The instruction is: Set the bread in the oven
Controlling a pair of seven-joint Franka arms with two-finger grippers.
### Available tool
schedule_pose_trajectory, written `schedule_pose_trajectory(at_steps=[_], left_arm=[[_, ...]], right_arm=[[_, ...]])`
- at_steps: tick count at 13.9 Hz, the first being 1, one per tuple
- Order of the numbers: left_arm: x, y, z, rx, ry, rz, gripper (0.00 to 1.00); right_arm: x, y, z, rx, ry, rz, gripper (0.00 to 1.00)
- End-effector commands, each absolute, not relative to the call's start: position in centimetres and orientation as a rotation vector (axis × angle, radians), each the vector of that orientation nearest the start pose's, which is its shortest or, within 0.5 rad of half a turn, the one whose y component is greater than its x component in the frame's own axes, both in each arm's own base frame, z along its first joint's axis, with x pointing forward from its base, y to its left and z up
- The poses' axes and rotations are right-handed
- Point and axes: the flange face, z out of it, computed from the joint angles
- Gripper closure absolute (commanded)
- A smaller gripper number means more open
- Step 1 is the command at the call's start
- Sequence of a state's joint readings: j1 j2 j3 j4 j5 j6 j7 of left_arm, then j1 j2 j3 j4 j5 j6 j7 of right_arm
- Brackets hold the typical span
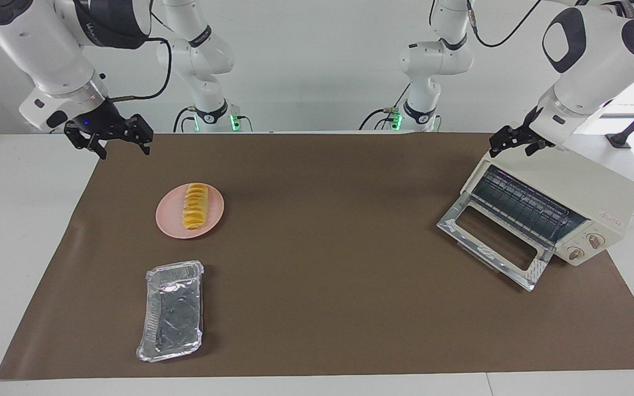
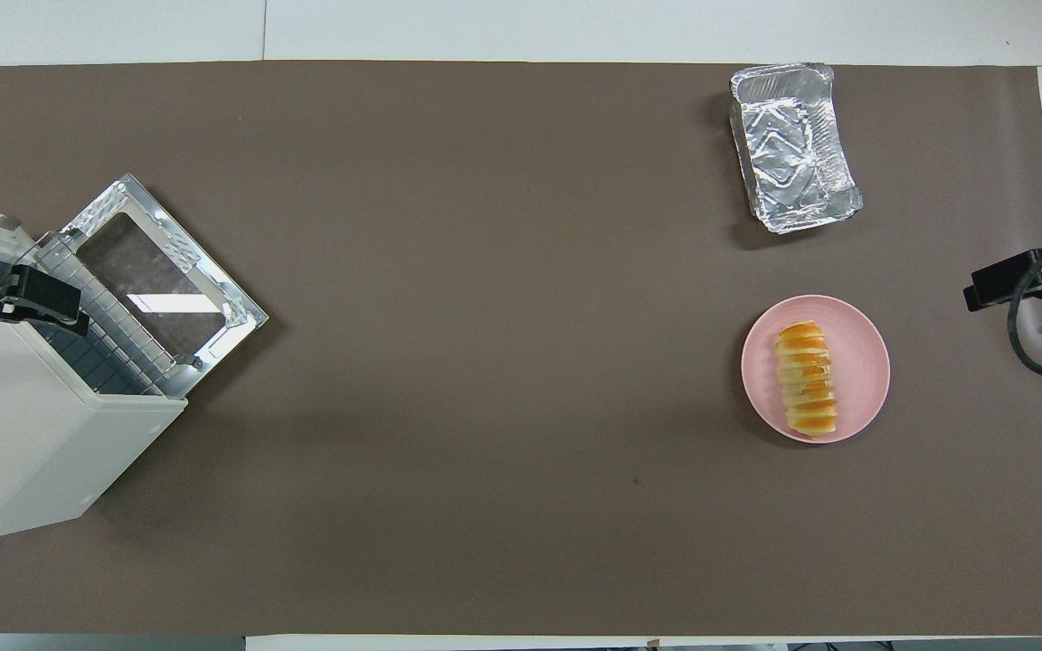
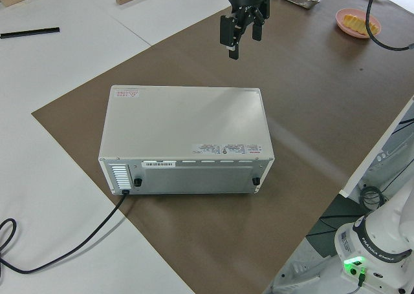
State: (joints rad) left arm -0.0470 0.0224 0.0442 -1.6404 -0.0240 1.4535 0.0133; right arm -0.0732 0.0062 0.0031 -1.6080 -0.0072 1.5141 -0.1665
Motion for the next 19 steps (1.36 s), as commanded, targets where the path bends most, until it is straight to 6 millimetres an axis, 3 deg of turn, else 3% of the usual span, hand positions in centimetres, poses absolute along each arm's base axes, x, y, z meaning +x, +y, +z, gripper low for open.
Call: schedule_pose_trajectory(at_steps=[1,6,9,13,19], left_arm=[[53.8,-0.3,57.6,-3.163,0.03,0.306,0.0],[53.8,-0.3,57.6,-3.163,0.03,0.306,0.0],[53.8,-0.3,57.6,-3.163,0.03,0.306,0.0],[53.8,-0.3,57.6,-3.163,0.03,0.306,0.0],[53.8,-0.3,57.6,-3.162,0.027,0.306,0.0]], right_arm=[[54.3,-4.3,59.8,-3.134,-0.18,0.153,0.0],[54.3,-4.2,59.7,-3.133,-0.183,0.153,0.0],[53.5,-3.5,58.2,-3.134,-0.196,0.151,0.0],[50.8,-1.1,51.3,-3.142,-0.251,0.077,0.0],[49.1,1.0,39.6,-3.143,-0.253,0.018,0.0]])
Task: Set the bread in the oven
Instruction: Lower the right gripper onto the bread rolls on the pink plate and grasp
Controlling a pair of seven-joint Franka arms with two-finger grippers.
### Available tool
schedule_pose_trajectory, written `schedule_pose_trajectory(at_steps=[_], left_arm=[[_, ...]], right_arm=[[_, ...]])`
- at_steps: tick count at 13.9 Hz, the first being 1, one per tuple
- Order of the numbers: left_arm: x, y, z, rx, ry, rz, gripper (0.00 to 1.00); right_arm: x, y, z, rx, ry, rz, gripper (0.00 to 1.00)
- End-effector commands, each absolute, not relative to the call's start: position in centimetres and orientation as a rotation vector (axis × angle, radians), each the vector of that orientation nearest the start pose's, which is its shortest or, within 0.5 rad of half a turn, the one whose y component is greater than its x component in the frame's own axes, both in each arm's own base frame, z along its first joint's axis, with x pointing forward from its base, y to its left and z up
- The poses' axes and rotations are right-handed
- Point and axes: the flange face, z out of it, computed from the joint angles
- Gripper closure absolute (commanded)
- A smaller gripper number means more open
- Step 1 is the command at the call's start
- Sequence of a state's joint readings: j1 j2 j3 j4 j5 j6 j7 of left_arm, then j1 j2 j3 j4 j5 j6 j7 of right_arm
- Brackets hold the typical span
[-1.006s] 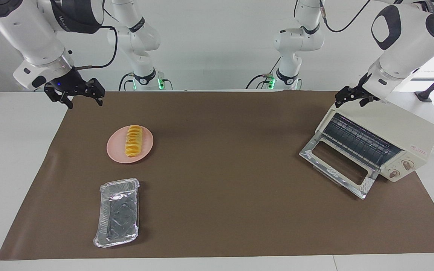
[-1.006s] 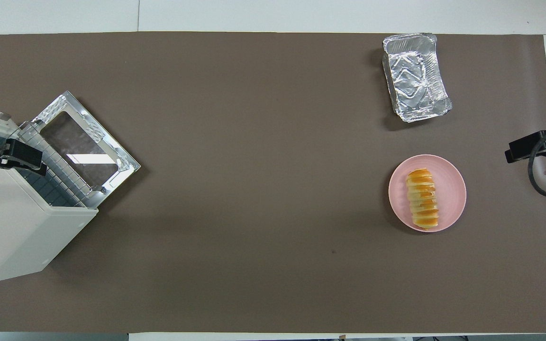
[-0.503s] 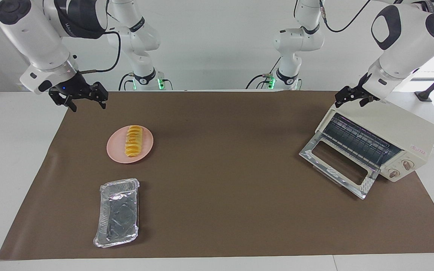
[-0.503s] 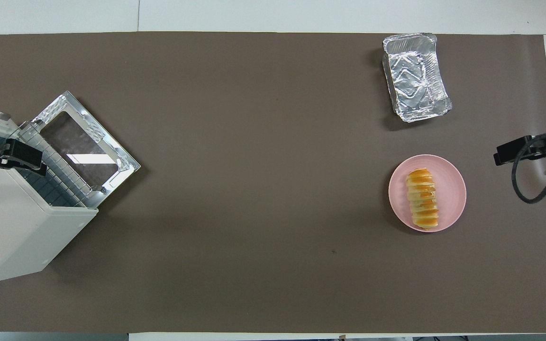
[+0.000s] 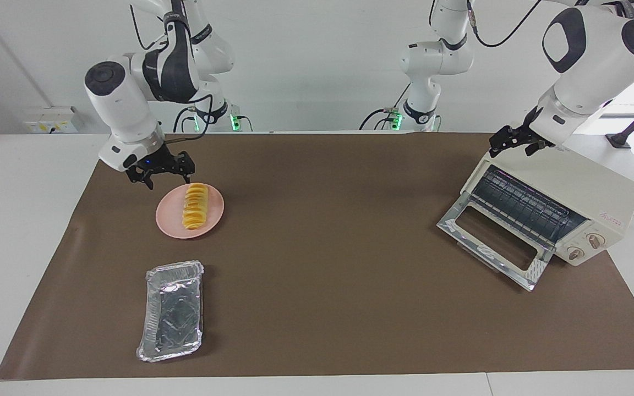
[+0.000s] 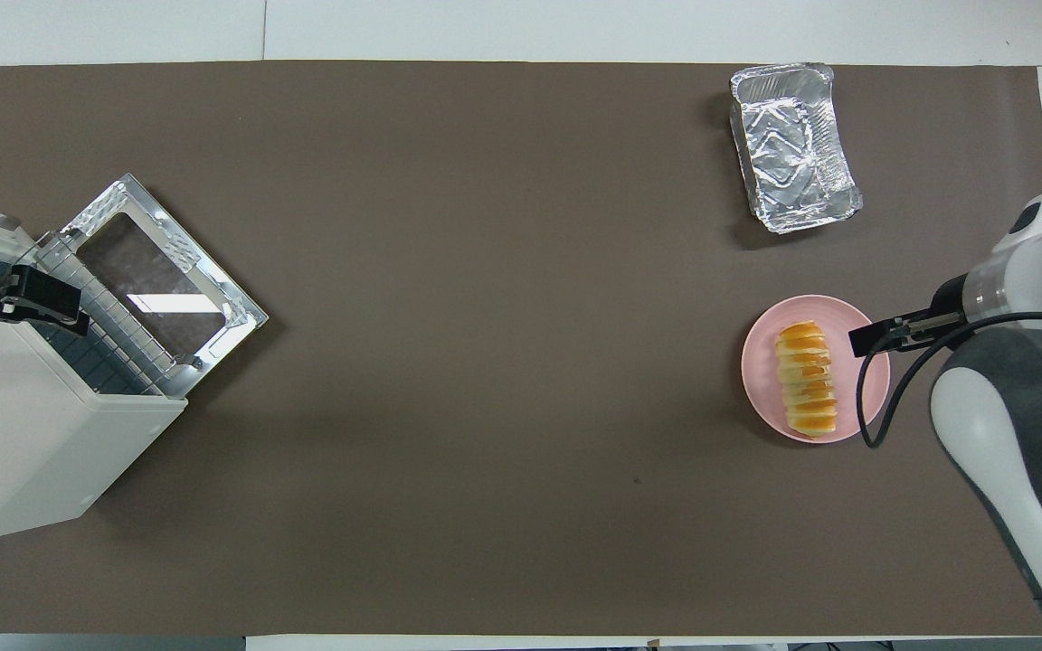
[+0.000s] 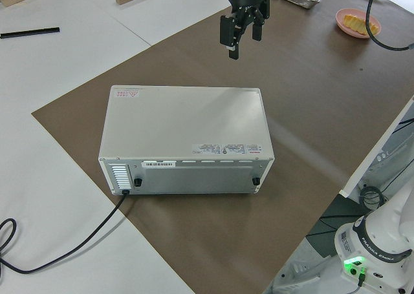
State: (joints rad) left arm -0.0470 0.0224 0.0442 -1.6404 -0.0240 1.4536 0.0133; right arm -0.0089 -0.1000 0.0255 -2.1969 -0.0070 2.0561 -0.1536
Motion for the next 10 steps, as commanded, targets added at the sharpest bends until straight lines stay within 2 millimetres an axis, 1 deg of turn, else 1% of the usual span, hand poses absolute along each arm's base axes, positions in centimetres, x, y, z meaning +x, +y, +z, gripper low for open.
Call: schedule_pose_trajectory(at_steps=[1,3,4,7,9,10], left_arm=[[53.8,-0.3,57.6,-3.162,0.03,0.306,0.0],[53.8,-0.3,57.6,-3.163,0.03,0.306,0.0],[53.8,-0.3,57.6,-3.163,0.03,0.306,0.0],[53.8,-0.3,57.6,-3.163,0.03,0.306,0.0],[53.8,-0.3,57.6,-3.163,0.03,0.306,0.0],[53.8,-0.3,57.6,-3.163,0.03,0.306,0.0]], right_arm=[[49.3,1.0,38.0,-3.142,-0.254,0.013,0.0],[49.8,1.0,35.7,-3.14,-0.255,0.013,0.0],[49.7,1.0,34.8,-3.14,-0.257,0.015,0.0],[49.2,1.1,32.5,-3.14,-0.264,-0.096,0.0],[49.1,1.3,31.7,-3.139,-0.266,-0.089,0.0],[49.1,2.2,31.5,-3.137,-0.278,-0.086,0.0]])
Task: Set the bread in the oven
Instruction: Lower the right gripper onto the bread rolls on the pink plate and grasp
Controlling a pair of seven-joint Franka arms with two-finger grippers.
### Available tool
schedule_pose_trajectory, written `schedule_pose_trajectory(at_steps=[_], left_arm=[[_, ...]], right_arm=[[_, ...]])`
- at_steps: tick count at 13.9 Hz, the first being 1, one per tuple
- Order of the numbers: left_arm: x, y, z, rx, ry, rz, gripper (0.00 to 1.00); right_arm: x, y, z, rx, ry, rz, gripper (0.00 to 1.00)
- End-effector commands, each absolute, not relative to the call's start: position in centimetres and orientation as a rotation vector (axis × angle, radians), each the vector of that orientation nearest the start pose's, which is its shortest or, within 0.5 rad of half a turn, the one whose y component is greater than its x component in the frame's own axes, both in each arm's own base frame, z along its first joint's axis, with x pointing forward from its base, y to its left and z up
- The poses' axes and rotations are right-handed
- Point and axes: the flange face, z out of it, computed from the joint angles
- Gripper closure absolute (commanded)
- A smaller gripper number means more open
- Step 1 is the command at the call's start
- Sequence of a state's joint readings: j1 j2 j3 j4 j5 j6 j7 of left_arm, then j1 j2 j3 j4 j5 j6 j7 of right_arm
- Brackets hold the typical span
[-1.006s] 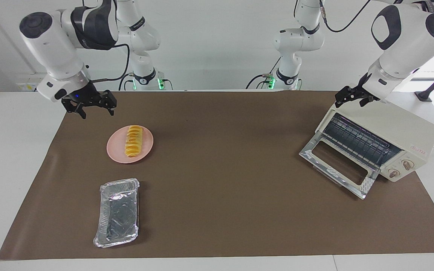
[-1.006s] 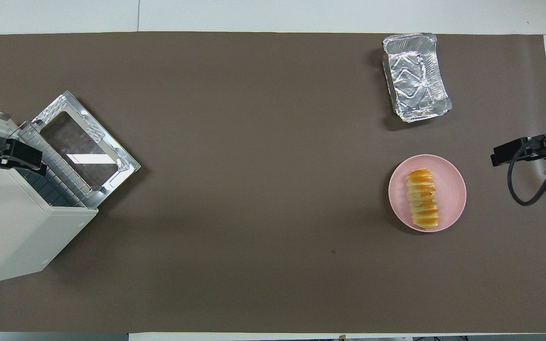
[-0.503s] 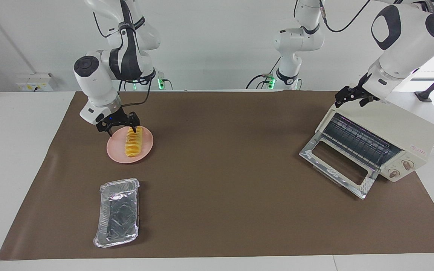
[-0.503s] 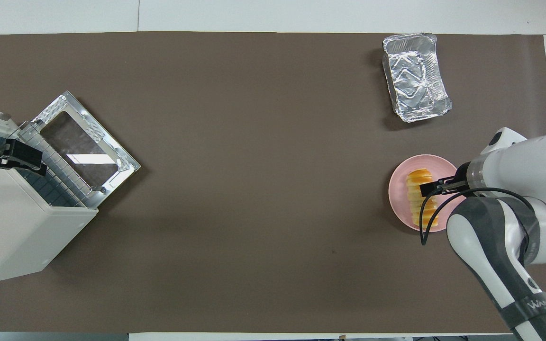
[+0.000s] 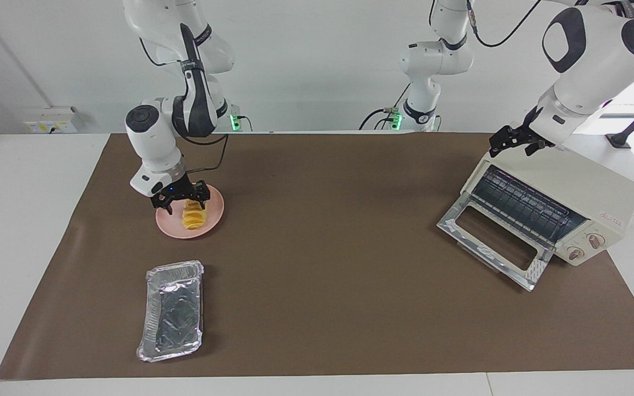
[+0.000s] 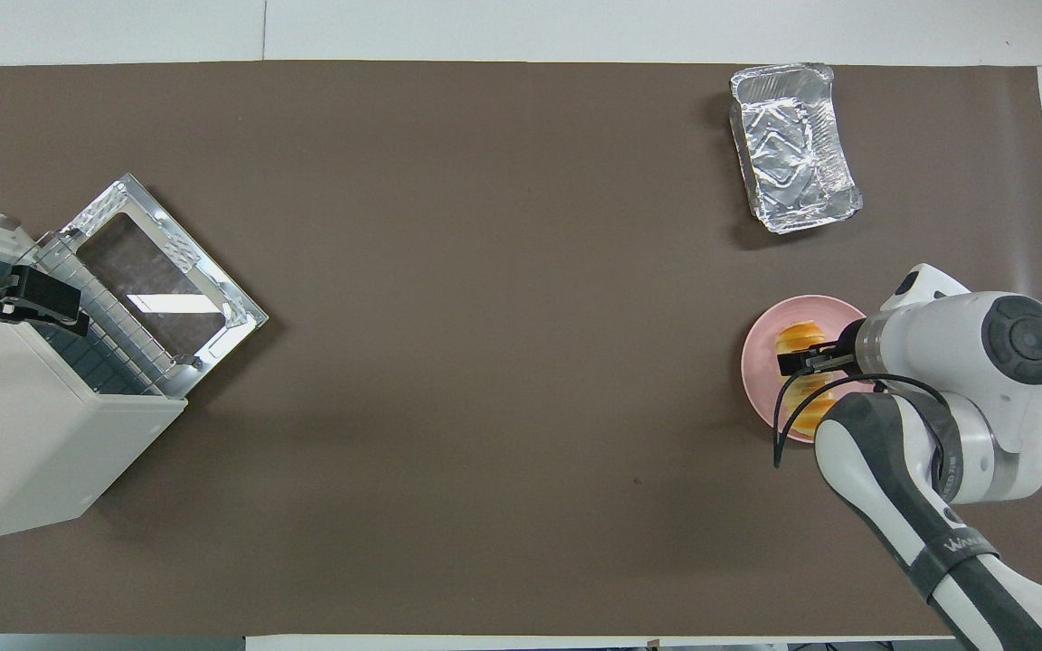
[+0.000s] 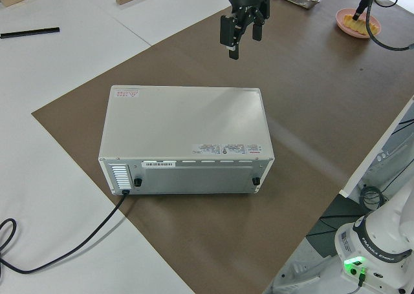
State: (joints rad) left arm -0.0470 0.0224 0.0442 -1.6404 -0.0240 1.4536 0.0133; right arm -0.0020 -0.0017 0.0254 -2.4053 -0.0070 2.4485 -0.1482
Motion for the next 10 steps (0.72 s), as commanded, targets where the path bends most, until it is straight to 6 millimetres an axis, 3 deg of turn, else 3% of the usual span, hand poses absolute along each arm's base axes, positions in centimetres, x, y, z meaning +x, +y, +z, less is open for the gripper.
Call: schedule_pose_trajectory(at_steps=[1,4,8,9,10], left_arm=[[53.8,-0.3,57.6,-3.163,0.03,0.306,0.0],[53.8,-0.3,57.6,-3.163,0.03,0.306,0.0],[53.8,-0.3,57.6,-3.163,0.03,0.306,0.0],[53.8,-0.3,57.6,-3.163,0.03,0.306,0.0],[53.8,-0.3,57.6,-3.163,0.03,0.306,0.0]], right_arm=[[49.2,2.7,31.1,-3.138,-0.257,-0.091,0.0],[49.3,3.8,30.0,-3.136,-0.257,-0.092,0.0],[49.4,3.4,29.7,-3.136,-0.262,-0.087,0.0],[49.4,3.4,29.7,-3.136,-0.259,-0.087,0.04],[49.4,3.4,29.7,-3.136,-0.259,-0.087,0.28]])
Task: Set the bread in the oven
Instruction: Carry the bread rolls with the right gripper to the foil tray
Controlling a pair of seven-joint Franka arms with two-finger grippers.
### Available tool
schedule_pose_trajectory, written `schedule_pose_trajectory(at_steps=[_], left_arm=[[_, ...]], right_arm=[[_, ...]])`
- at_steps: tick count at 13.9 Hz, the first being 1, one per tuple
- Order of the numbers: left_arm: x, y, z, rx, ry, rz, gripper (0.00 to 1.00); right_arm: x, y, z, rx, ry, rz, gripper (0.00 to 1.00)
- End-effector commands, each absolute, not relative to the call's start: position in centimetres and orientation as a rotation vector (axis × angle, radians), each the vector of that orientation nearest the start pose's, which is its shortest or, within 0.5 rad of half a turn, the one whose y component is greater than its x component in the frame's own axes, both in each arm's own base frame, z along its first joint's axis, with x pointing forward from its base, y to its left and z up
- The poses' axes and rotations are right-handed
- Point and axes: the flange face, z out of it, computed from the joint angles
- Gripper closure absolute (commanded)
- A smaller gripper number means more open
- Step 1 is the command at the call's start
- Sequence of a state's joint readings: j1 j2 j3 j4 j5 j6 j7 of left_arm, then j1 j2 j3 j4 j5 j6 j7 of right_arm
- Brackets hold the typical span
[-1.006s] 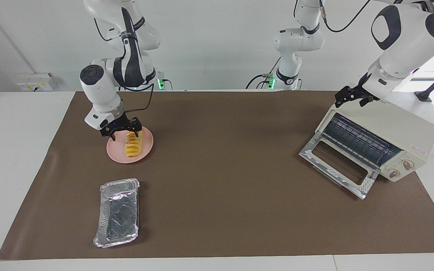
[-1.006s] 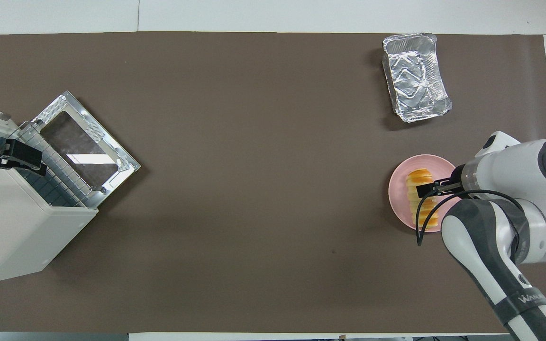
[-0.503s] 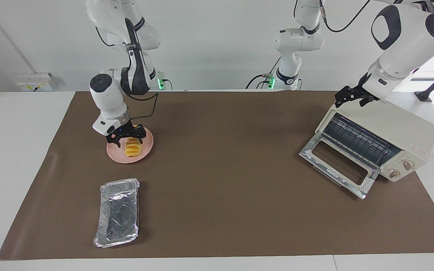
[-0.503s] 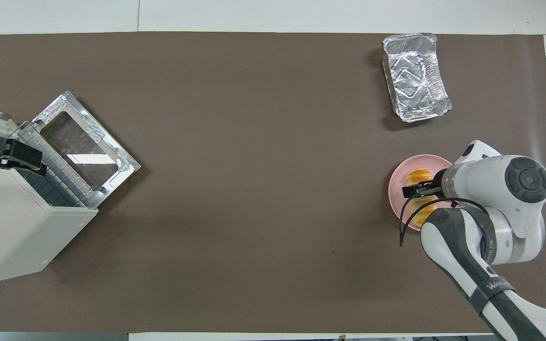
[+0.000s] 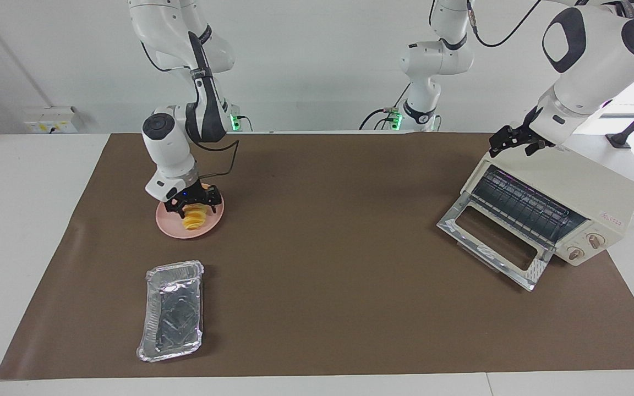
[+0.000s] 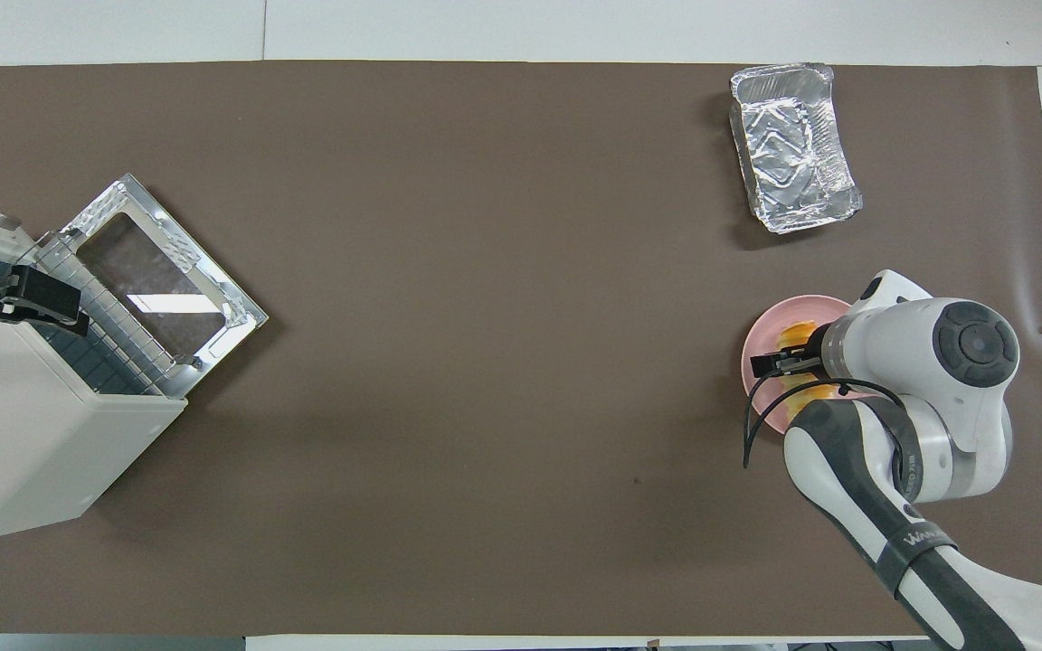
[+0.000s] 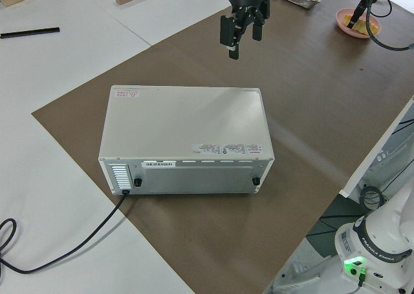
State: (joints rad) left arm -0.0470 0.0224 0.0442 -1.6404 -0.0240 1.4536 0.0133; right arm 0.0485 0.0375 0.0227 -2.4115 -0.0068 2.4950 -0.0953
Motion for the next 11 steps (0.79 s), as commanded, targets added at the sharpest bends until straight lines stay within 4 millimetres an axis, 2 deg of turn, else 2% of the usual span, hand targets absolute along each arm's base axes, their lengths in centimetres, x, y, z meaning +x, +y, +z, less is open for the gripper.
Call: schedule_pose_trajectory(at_steps=[1,2,3,7,9,11], left_arm=[[53.8,-0.2,57.6,-3.163,0.027,0.306,0.0],[53.8,-0.3,57.6,-3.163,0.03,0.306,0.0],[53.8,-0.3,57.6,-3.163,0.03,0.306,0.0],[53.8,-0.3,57.6,-3.163,0.03,0.306,0.0],[53.8,-0.3,57.6,-3.163,0.03,0.306,0.0],[53.8,-0.3,57.6,-3.162,0.03,0.306,0.0]], right_arm=[[49.4,3.2,29.6,-3.136,-0.254,-0.082,0.62],[49.4,3.2,29.6,-3.136,-0.252,-0.082,0.88],[49.4,3.2,29.7,-3.136,-0.254,-0.082,1.0],[49.4,3.2,29.7,-3.136,-0.264,-0.07,1.0],[49.6,2.5,29.9,-3.134,-0.3,-0.062,1.0],[50.9,2.2,32.0,-3.132,-0.321,-0.019,1.0]])
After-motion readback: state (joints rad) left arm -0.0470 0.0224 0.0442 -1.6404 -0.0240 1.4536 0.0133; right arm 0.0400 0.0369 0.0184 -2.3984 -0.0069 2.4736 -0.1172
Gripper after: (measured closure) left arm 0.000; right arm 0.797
